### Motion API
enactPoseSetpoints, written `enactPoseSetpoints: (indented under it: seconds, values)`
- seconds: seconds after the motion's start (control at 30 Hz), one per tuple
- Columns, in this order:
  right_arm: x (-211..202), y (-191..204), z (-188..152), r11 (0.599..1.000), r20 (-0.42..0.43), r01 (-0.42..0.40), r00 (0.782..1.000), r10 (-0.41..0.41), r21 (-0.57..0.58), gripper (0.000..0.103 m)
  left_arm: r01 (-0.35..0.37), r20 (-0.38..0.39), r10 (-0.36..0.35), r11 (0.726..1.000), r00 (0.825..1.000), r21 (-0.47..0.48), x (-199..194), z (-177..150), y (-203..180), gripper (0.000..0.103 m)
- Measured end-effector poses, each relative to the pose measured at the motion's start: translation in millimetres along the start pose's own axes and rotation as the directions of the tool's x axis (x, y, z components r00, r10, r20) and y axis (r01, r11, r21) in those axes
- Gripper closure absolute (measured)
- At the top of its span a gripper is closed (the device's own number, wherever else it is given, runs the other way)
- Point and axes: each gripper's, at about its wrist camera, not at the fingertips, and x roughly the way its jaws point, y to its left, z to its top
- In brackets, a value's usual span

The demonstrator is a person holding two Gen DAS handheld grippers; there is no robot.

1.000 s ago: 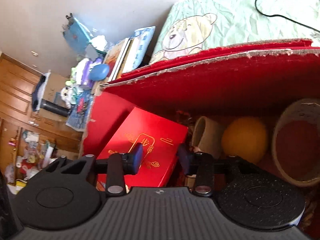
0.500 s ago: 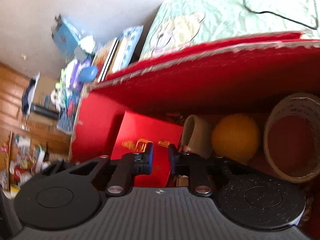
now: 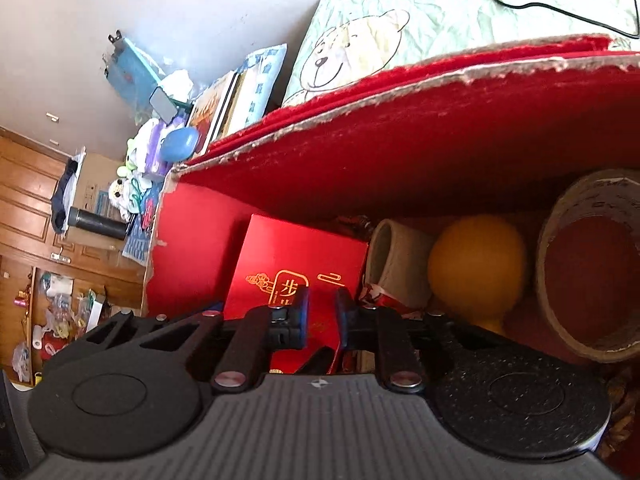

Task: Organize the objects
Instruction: 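Lower the gift box upright into the red box beside the strap bundle, then open the right gripper to release the gift box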

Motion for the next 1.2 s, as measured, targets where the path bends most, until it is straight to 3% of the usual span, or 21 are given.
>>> enactPoseSetpoints:
  seconds: [0.17, 0.4, 0.63, 0.77, 1.2]
  values:
    - [-1.3, 0.7, -0.1, 1.000, 0.018, 0.027, 0.999, -0.027, 0.009, 0.083, 0.016, -0.003, -0.016, 1.000, 1.000, -0.010, -1.6, 1.0, 2.9, 0.030]
    - [-9.0, 13.3, -1.6, 0.988, 0.070, 0.150, 0.987, -0.146, -0.049, 0.081, 0.036, 0.000, -0.036, 0.999, 0.999, -0.034, -1.9, 3.8, 13.5, 0.027]
    - [-16.9, 14.9, -5.7, 0.963, 0.108, 0.261, 0.962, -0.253, -0.072, 0.081, 0.042, 0.004, -0.042, 0.998, 0.999, -0.046, -4.4, 0.4, 12.9, 0.029]
    - [-22.0, 11.9, -13.7, 0.949, 0.138, 0.309, 0.944, -0.298, -0.065, 0.076, 0.043, 0.001, -0.043, 0.998, 0.999, -0.053, -6.7, -0.4, 11.2, 0.030]
    - [-42.0, 4.4, -38.7, 0.922, 0.212, 0.385, 0.905, -0.368, -0.040, 0.074, 0.055, 0.010, -0.055, 0.996, 0.998, -0.076, -21.1, -4.9, 9.2, 0.035]
